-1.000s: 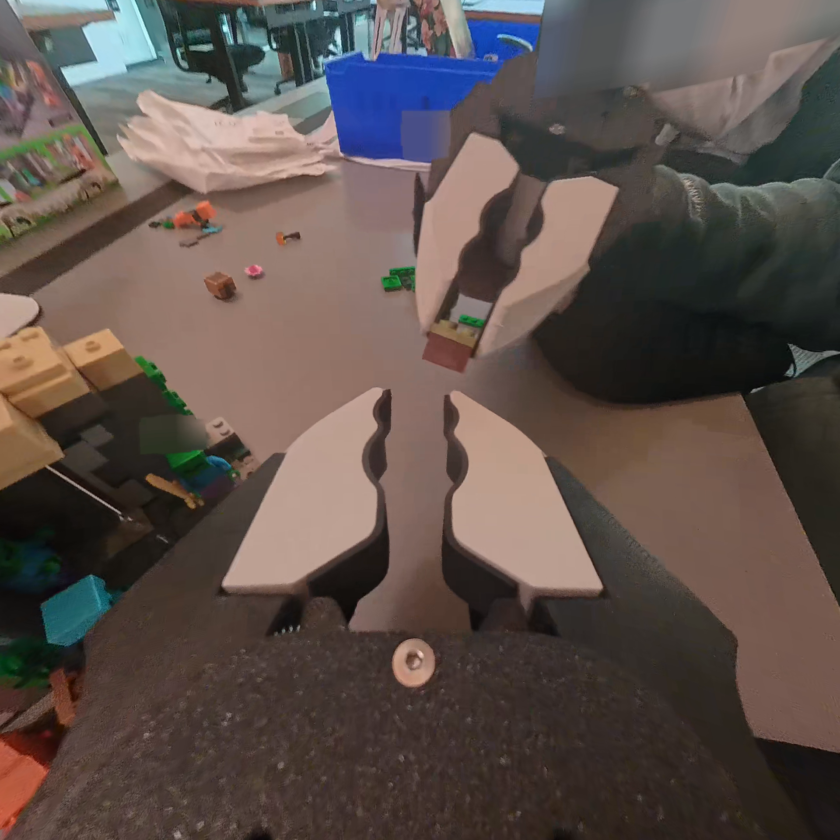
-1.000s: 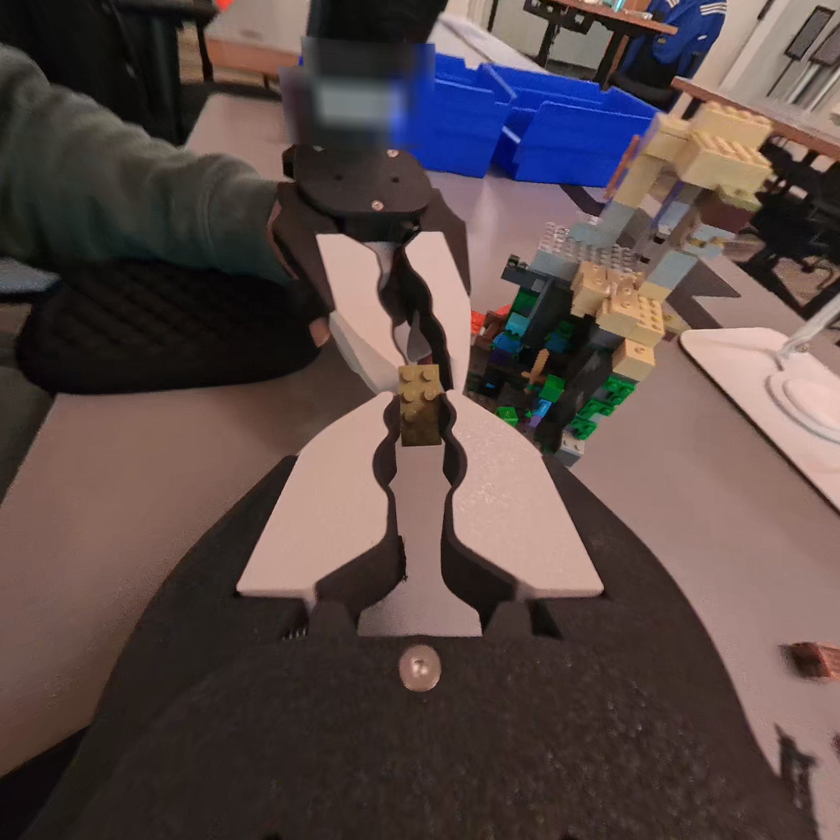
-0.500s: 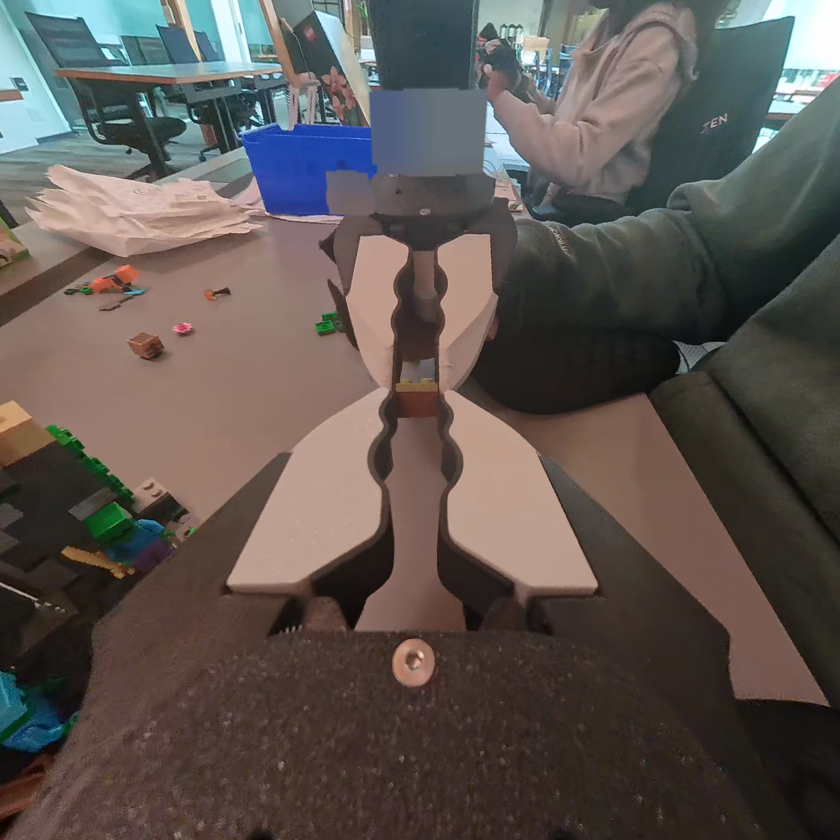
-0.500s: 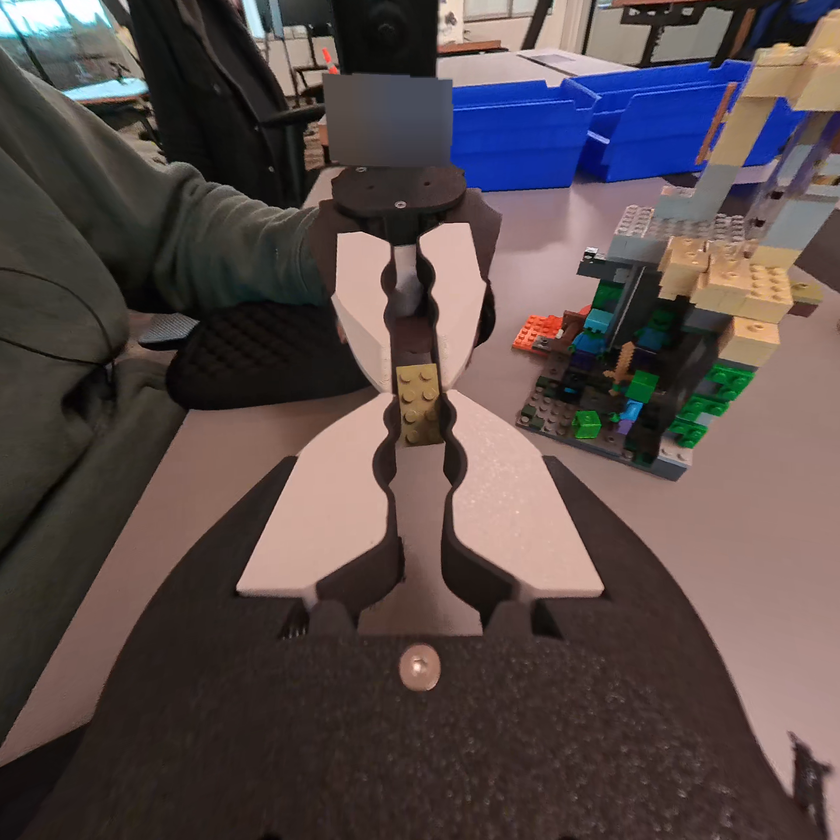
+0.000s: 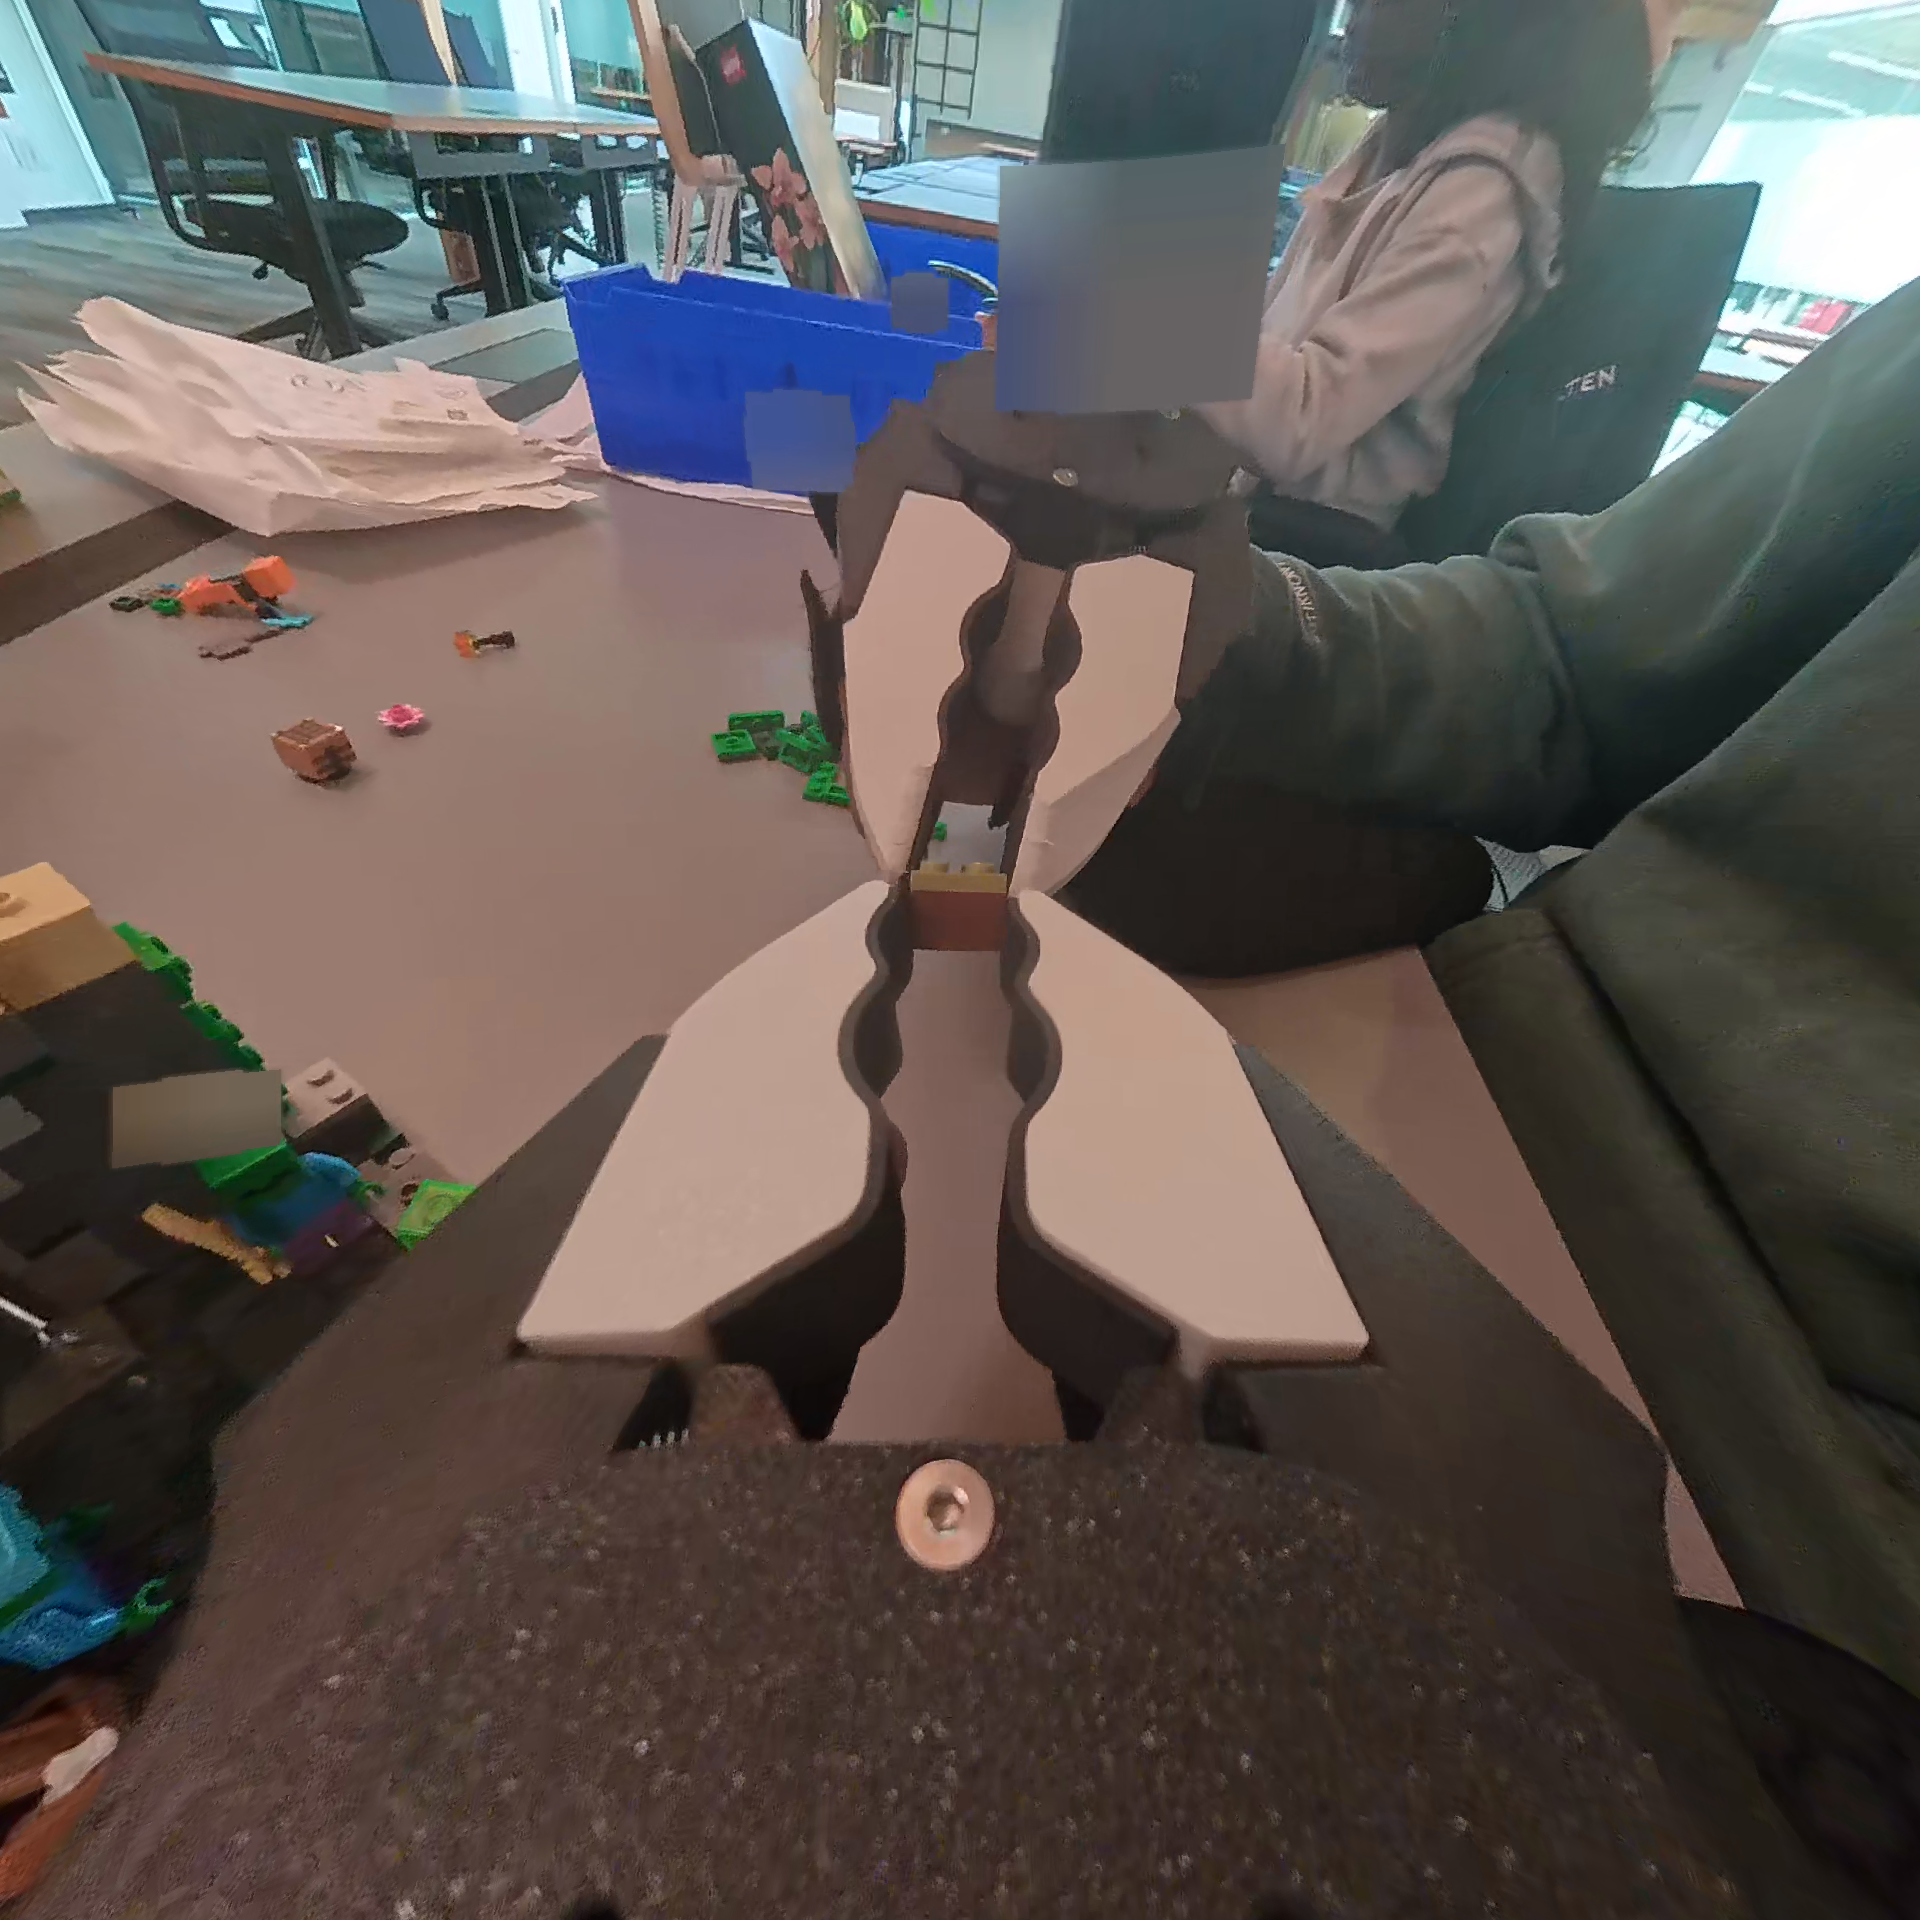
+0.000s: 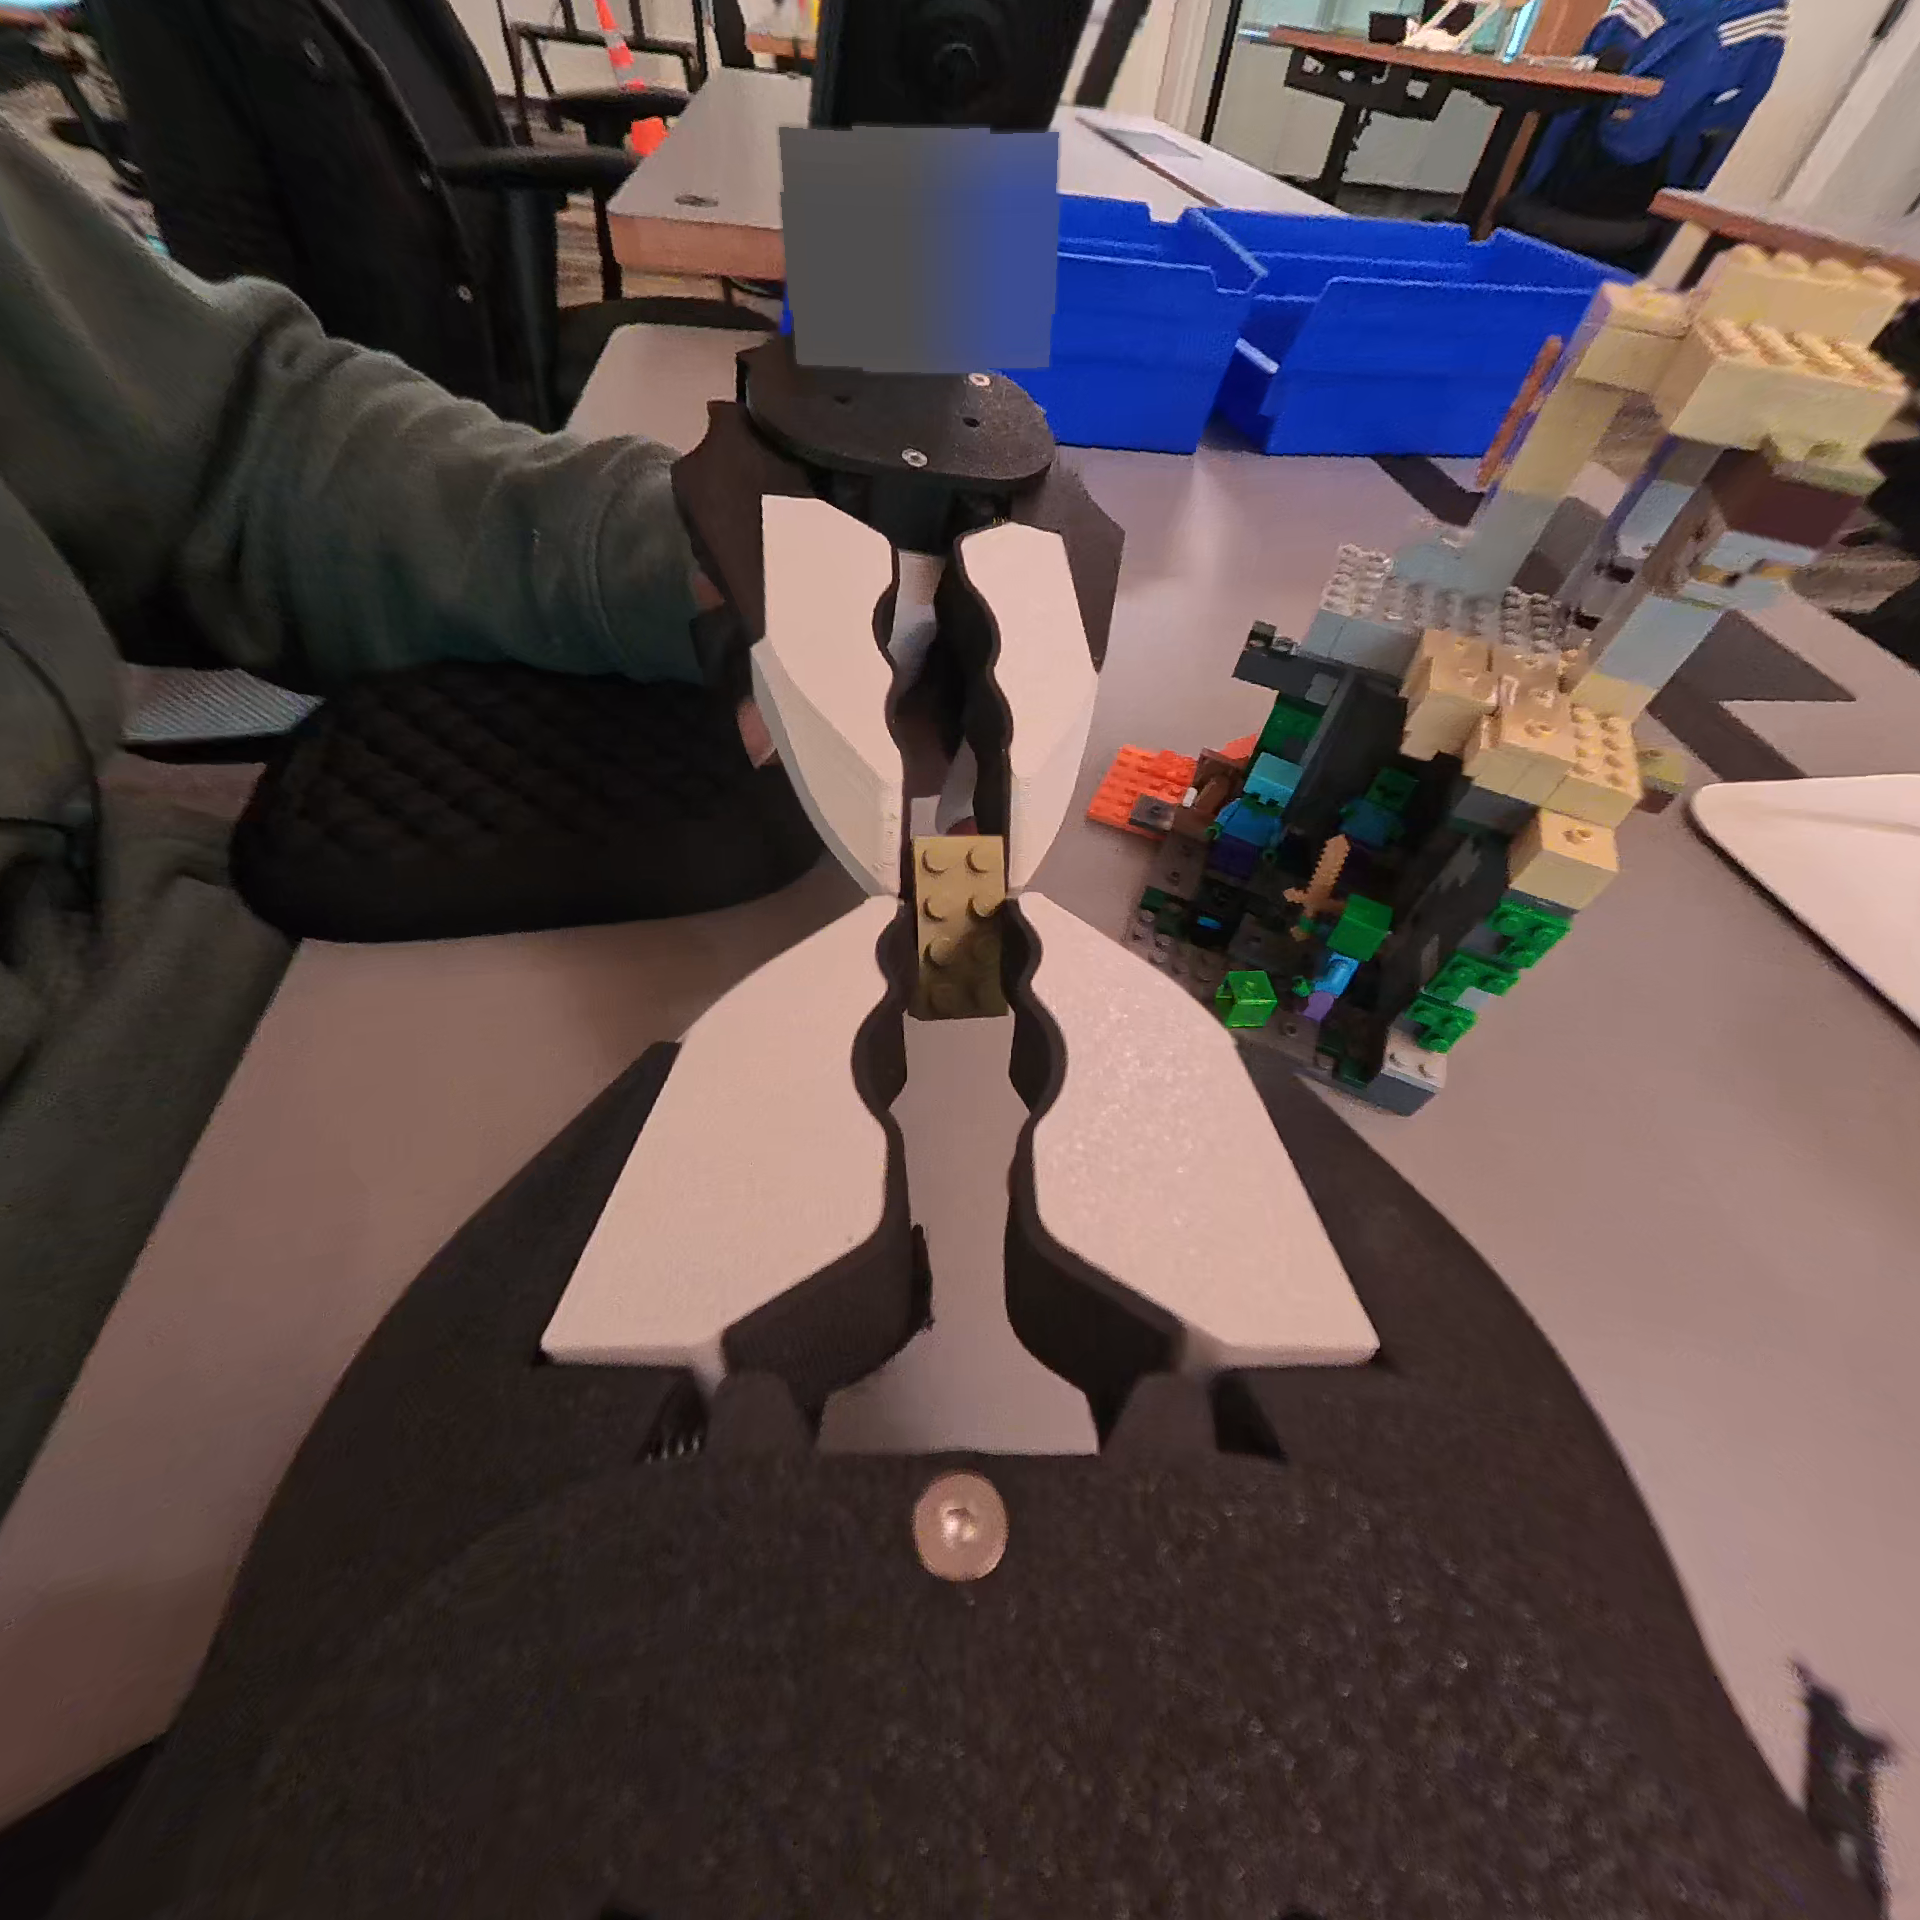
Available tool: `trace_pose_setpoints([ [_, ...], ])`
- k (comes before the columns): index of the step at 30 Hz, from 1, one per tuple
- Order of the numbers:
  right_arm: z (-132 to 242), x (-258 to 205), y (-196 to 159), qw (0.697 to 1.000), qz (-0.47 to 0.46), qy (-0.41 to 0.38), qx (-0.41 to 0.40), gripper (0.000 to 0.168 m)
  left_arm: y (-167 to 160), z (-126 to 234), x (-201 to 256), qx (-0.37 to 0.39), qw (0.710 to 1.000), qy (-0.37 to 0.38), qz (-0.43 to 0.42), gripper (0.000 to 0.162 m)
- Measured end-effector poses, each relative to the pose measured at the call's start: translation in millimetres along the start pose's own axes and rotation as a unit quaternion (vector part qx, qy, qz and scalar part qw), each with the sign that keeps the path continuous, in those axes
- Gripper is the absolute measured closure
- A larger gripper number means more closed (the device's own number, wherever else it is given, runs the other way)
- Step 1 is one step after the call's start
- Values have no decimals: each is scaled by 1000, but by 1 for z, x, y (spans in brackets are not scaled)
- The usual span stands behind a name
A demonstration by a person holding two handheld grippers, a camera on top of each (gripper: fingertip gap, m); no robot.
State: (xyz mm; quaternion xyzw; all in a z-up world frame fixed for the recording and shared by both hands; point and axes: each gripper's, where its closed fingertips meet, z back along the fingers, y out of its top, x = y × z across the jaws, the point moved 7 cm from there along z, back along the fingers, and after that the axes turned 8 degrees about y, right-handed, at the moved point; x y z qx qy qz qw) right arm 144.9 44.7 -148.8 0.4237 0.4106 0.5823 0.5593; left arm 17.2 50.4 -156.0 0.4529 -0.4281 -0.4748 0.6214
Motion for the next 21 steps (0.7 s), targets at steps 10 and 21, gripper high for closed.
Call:
trace_pose_setpoints([
  [10,7,5,17,992,44,-120,17,168,8,11,-17,31,997,54,43,145],
  [21,2,1,5,999,-10,-30,30,137,13,6,2,30,999,15,2,145],
])
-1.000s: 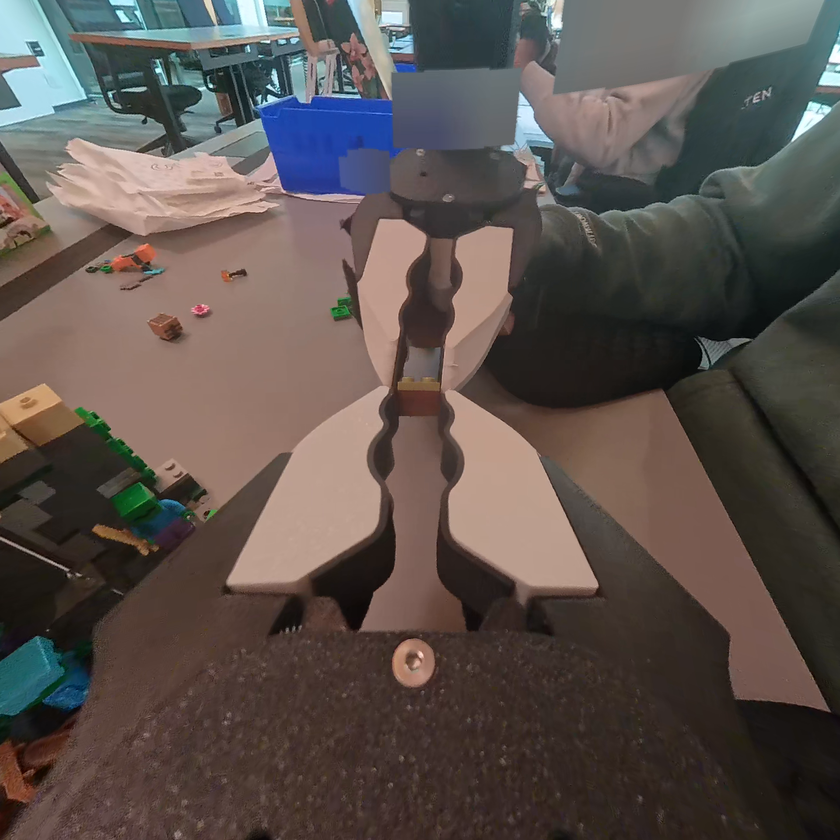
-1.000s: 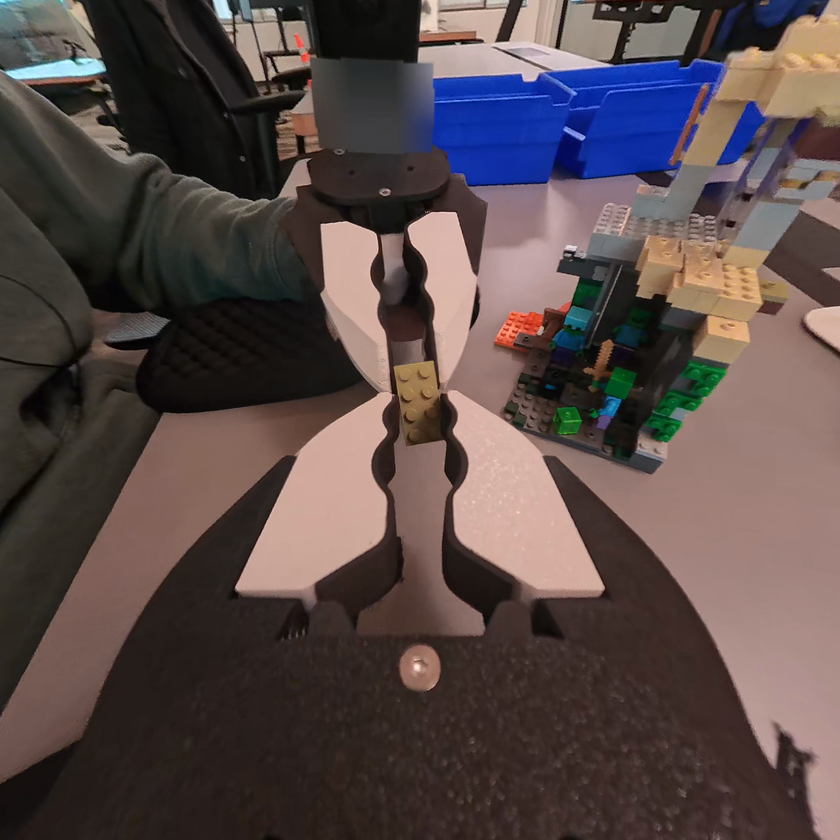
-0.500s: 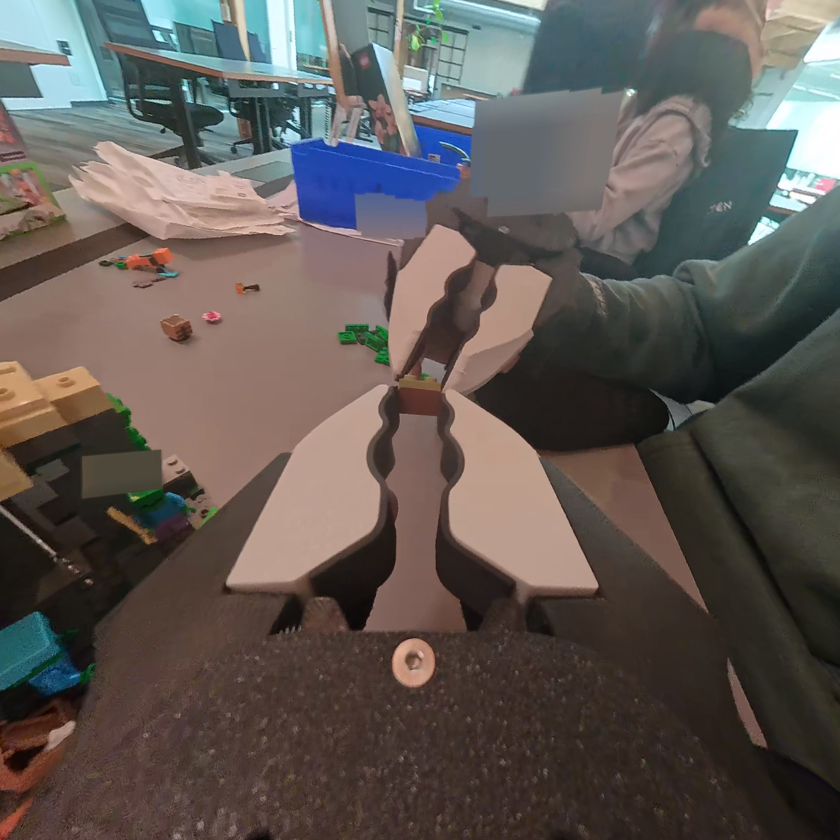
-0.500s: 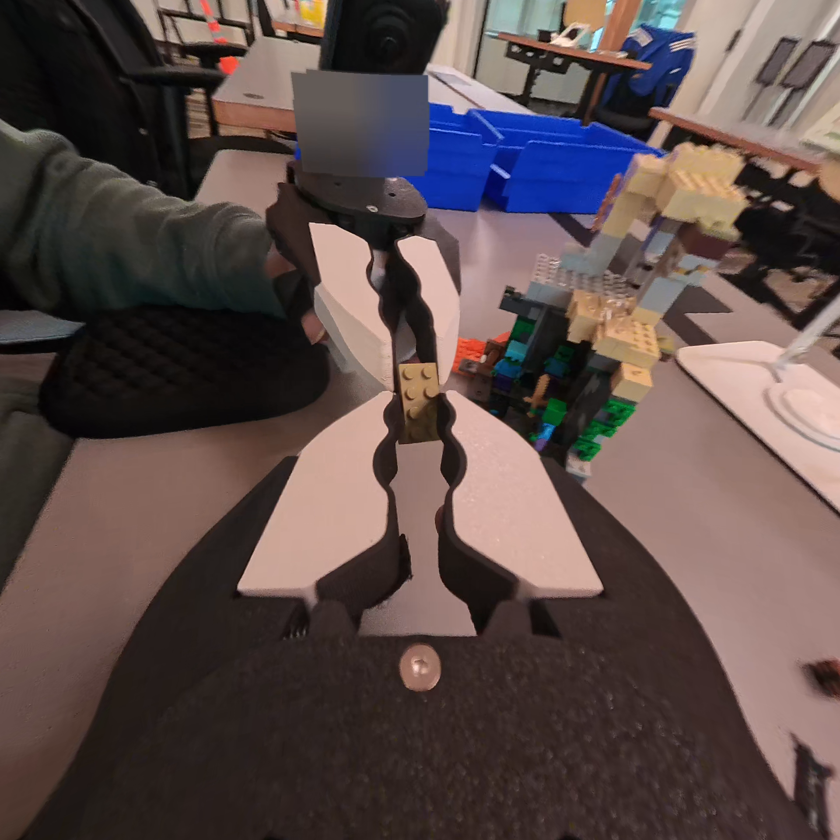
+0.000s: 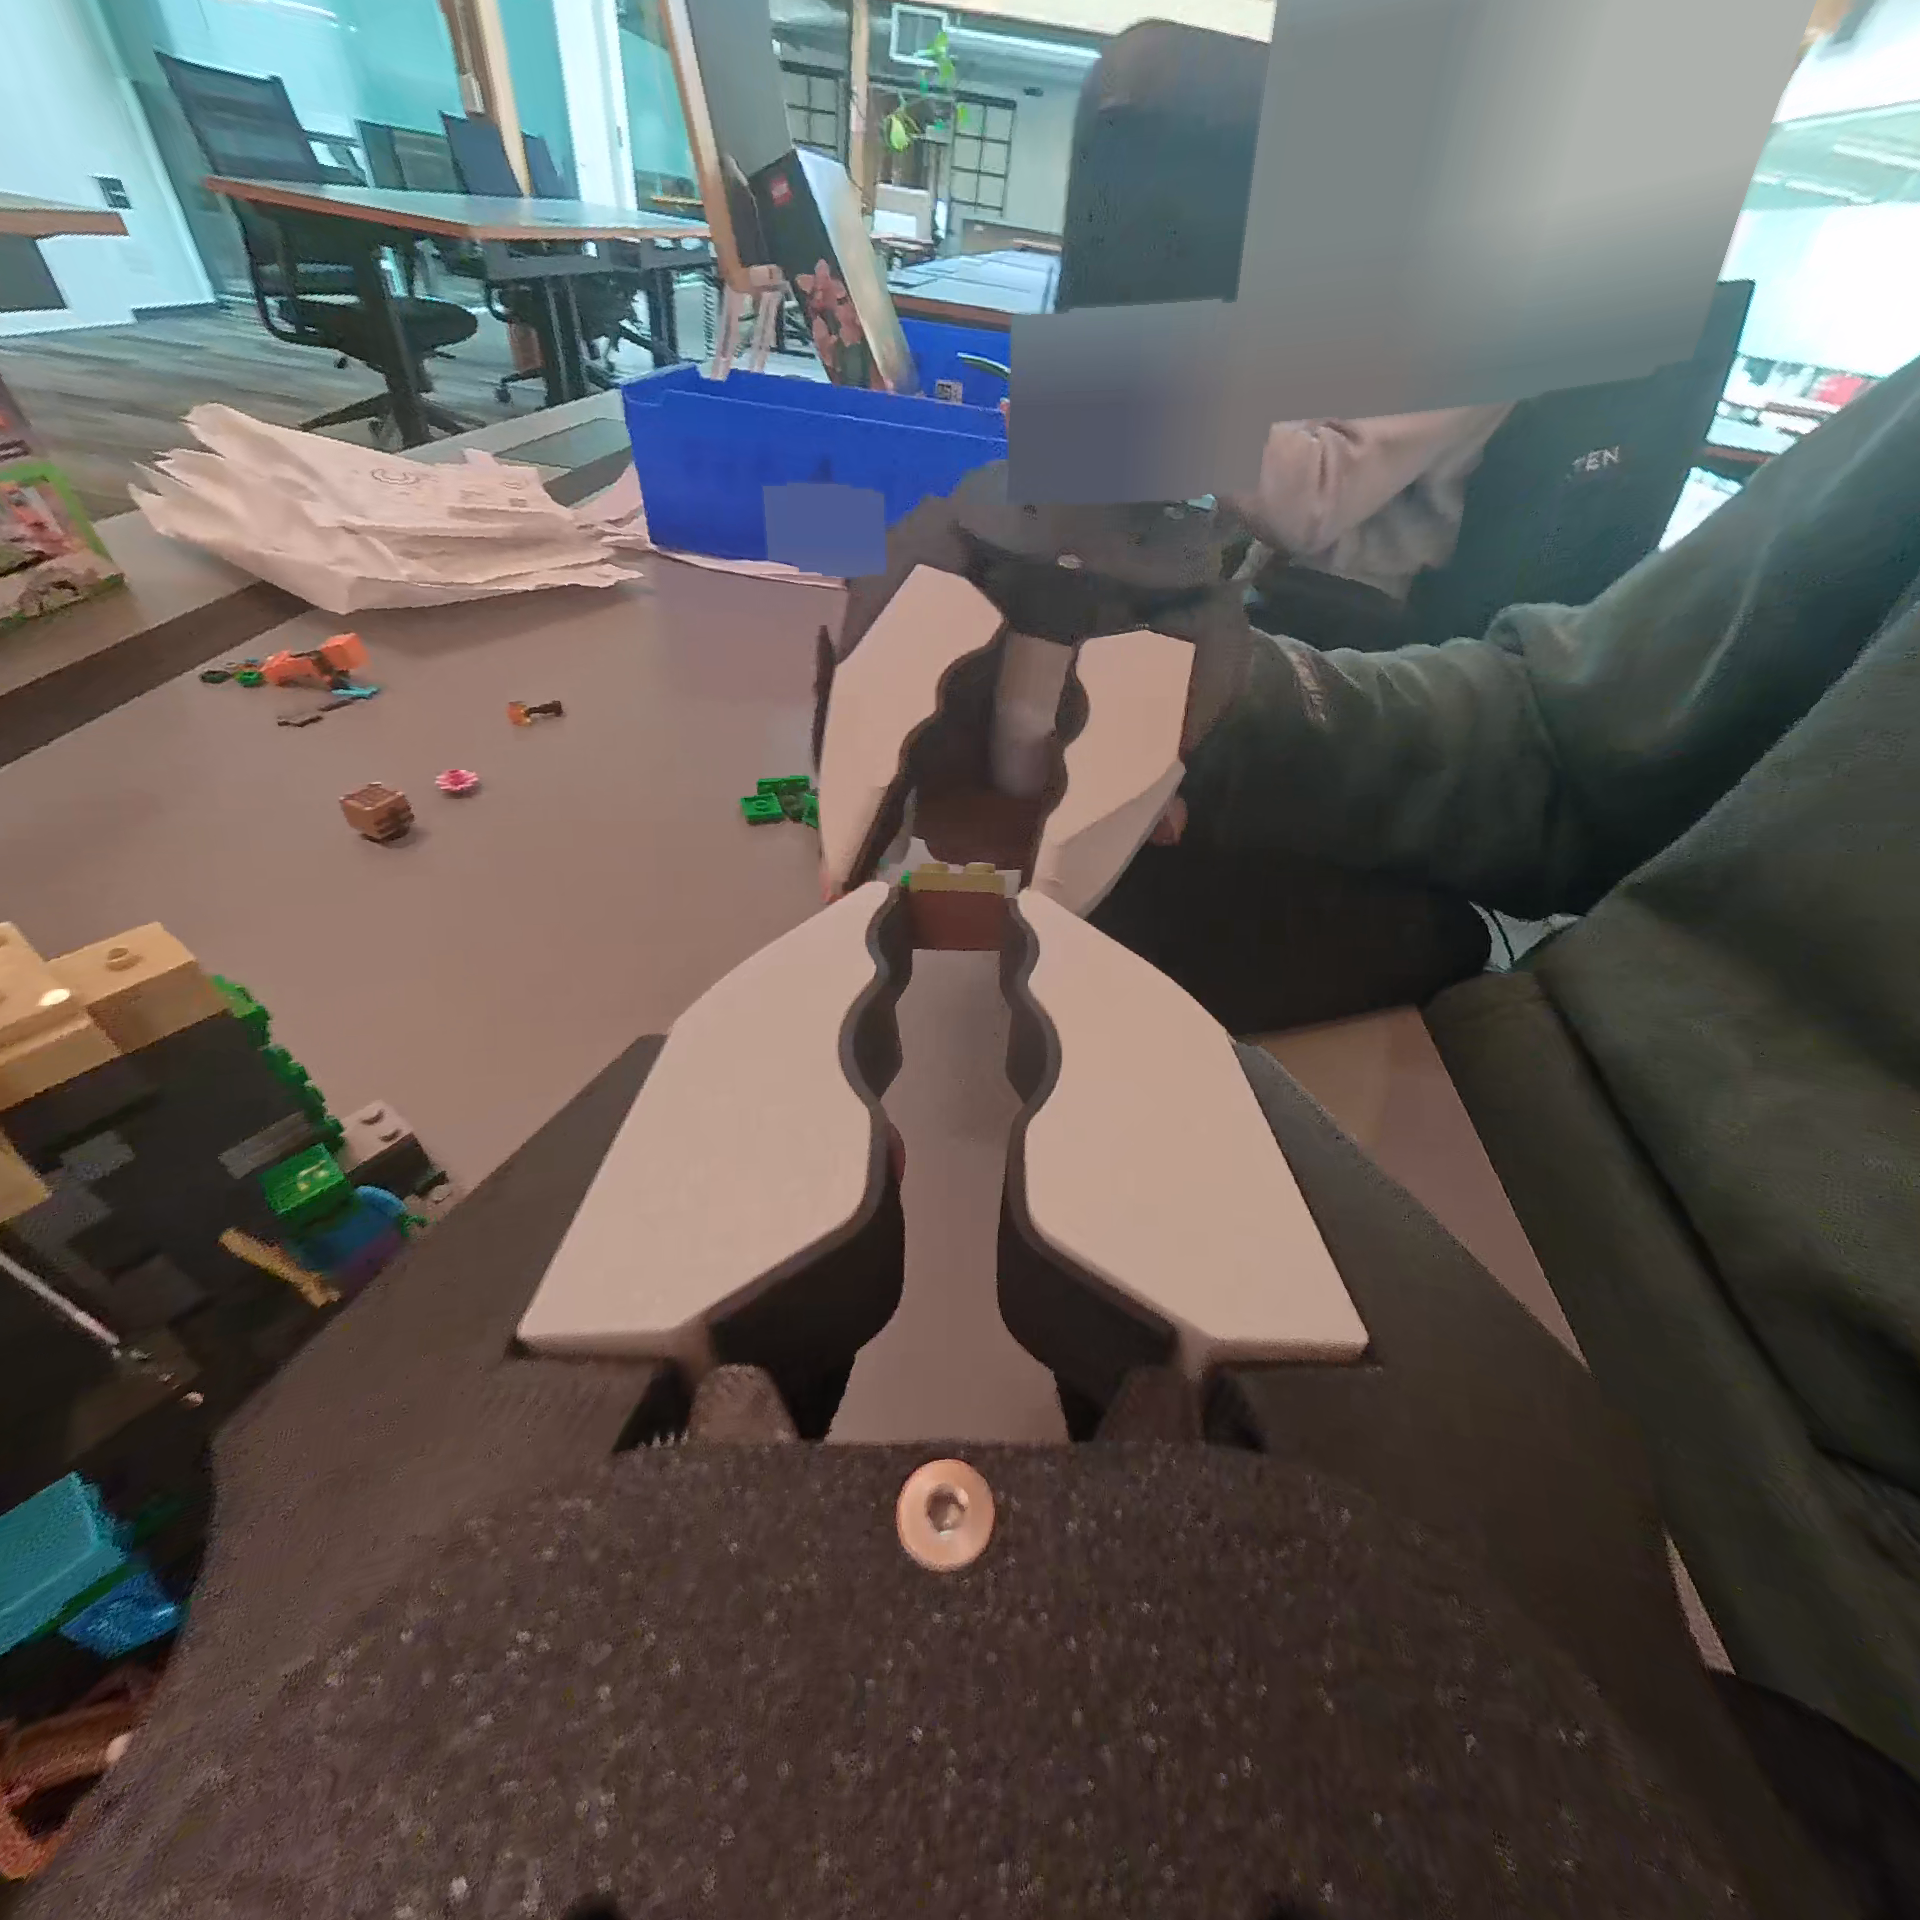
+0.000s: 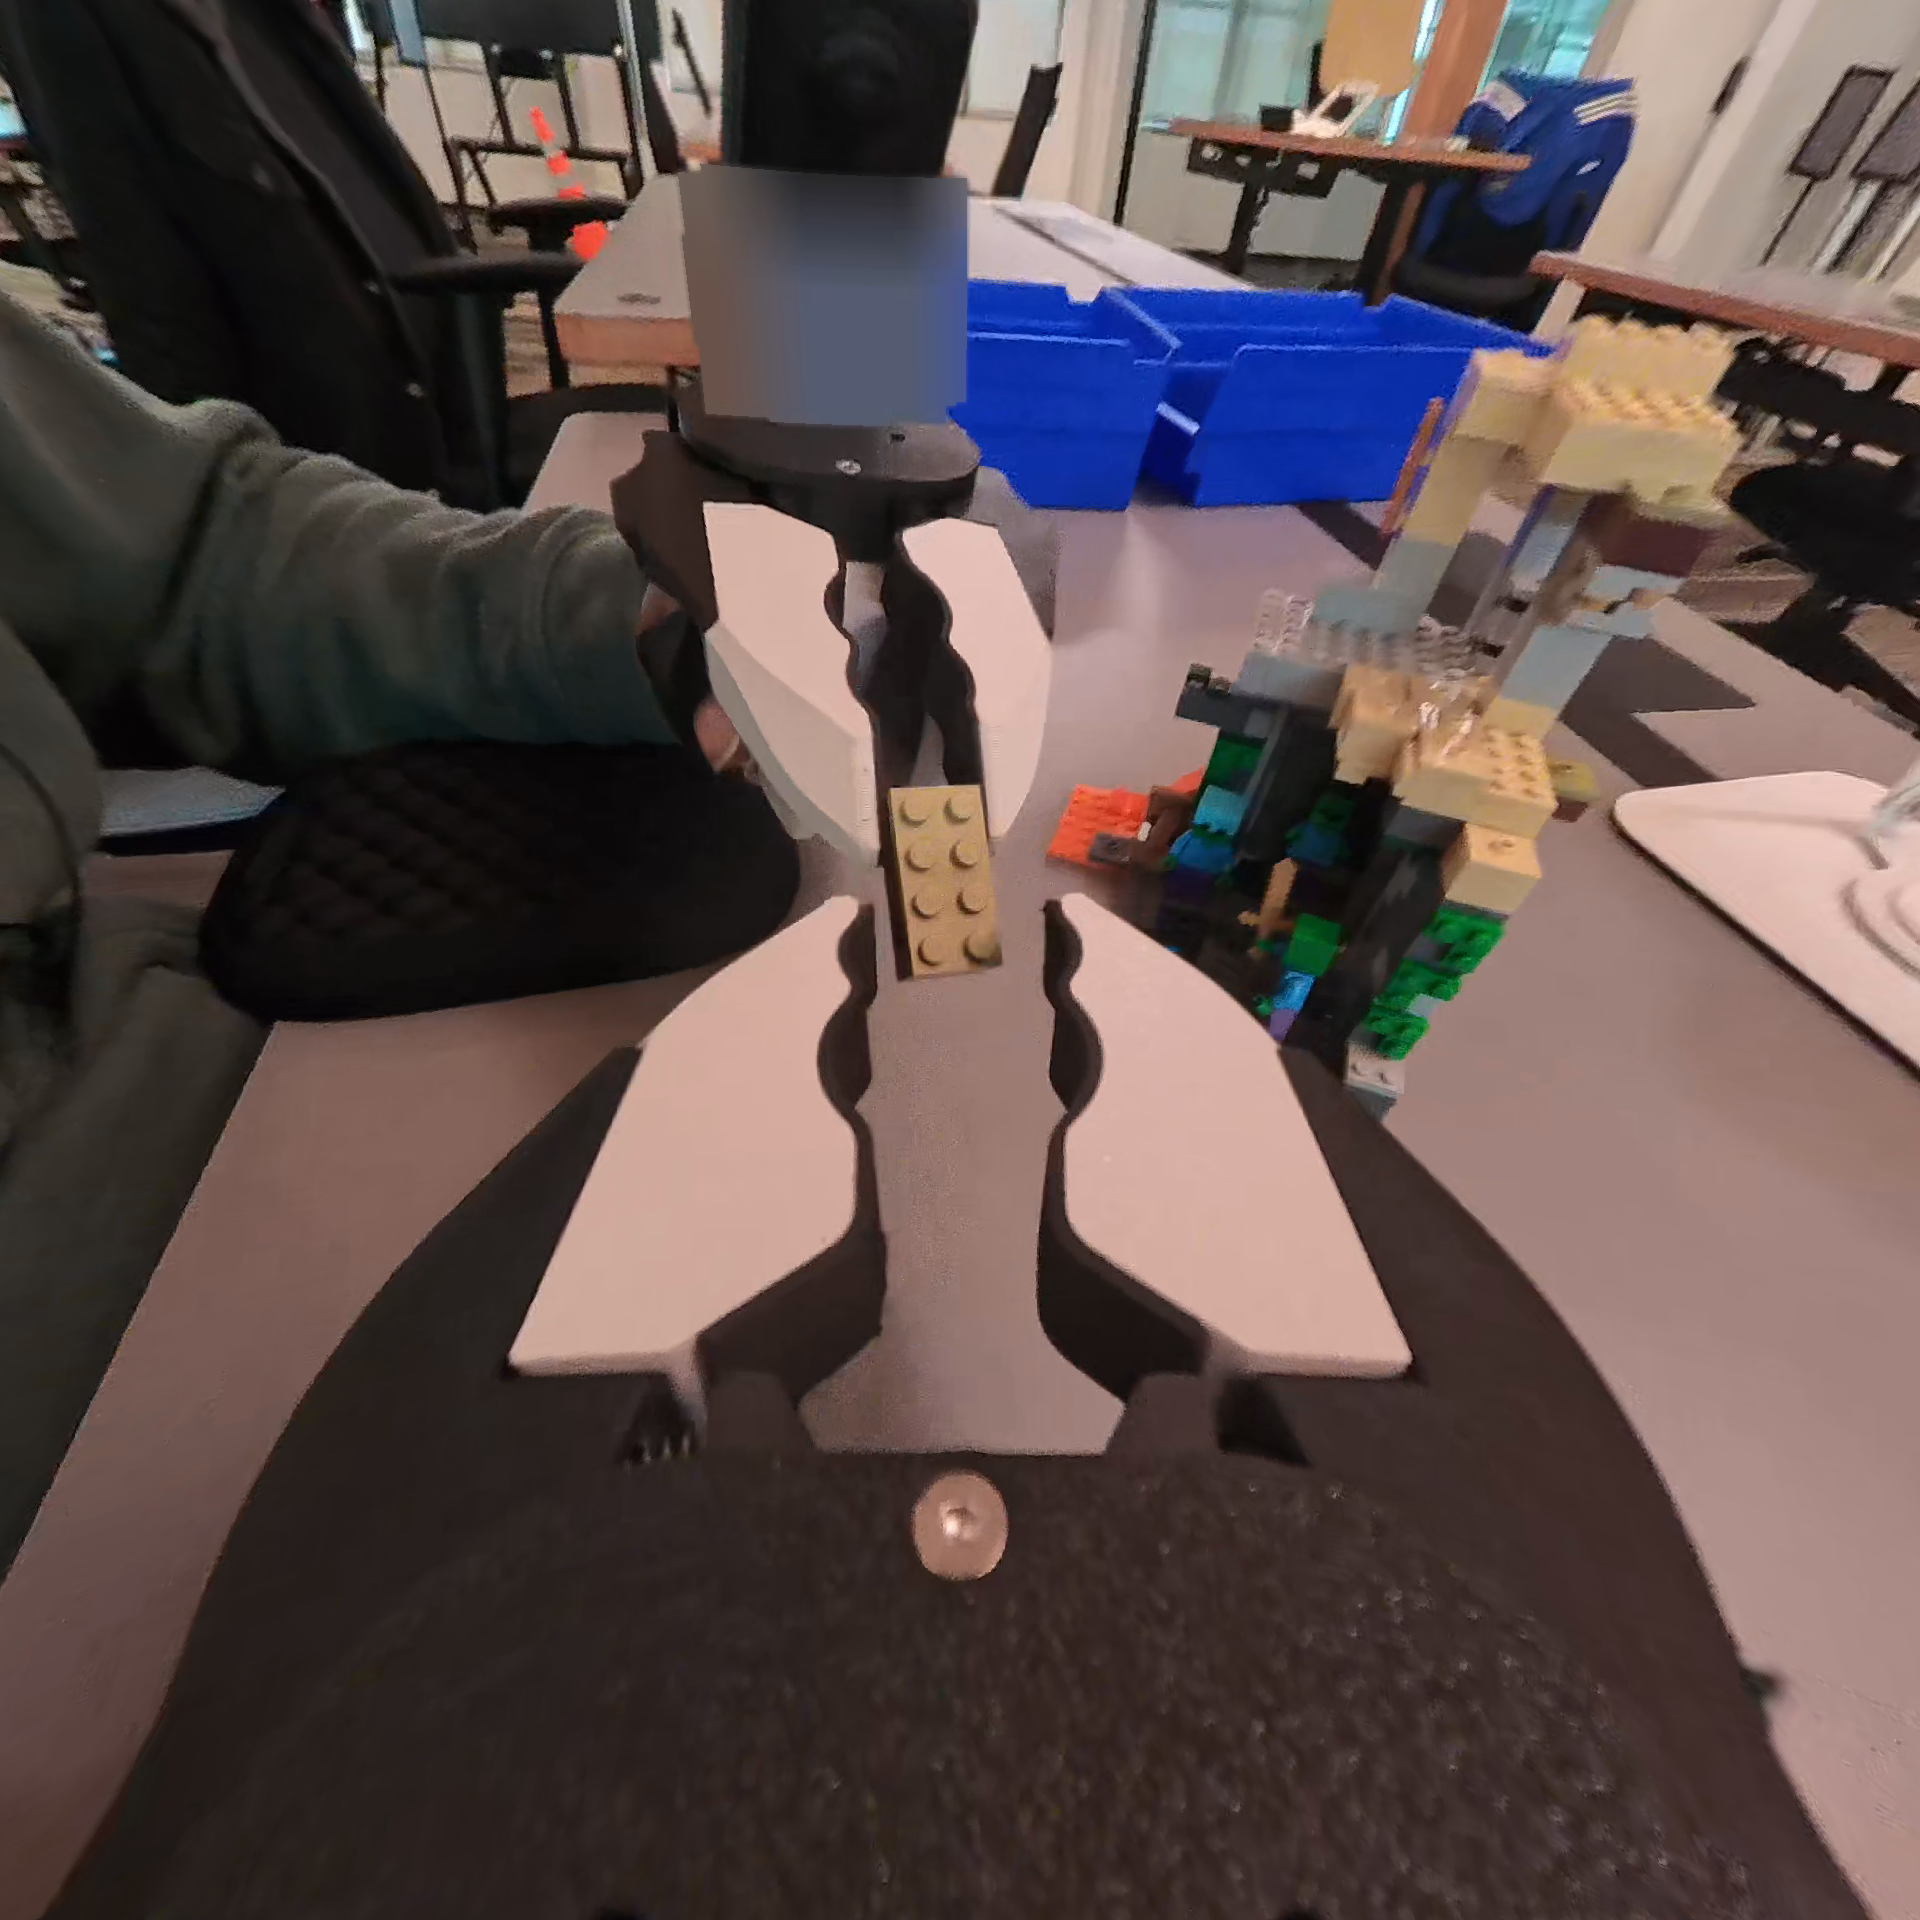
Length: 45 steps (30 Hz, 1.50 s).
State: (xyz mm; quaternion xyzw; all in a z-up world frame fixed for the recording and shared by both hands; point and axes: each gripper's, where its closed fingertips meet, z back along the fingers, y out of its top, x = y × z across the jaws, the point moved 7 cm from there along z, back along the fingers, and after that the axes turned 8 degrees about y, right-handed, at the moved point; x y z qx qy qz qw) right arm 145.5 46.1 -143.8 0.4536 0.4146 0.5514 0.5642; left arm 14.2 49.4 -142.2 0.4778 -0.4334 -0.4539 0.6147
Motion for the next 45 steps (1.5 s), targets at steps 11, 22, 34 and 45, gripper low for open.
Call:
trace_pose_setpoints([
  [11,-1,-8,1,992,-55,111,23,152,-1,3,9,-7,998,-58,-28,145],
  [22,-11,-11,-19,958,-143,249,0,151,-15,4,19,-68,987,-96,-105,144],
  [34,-9,-14,-18,956,-142,257,-21,150,-17,2,23,-64,988,-113,-87,144],
  [45,-7,-26,-15,997,-7,17,-71,152,-19,-5,16,-80,990,-34,-107,144],
])
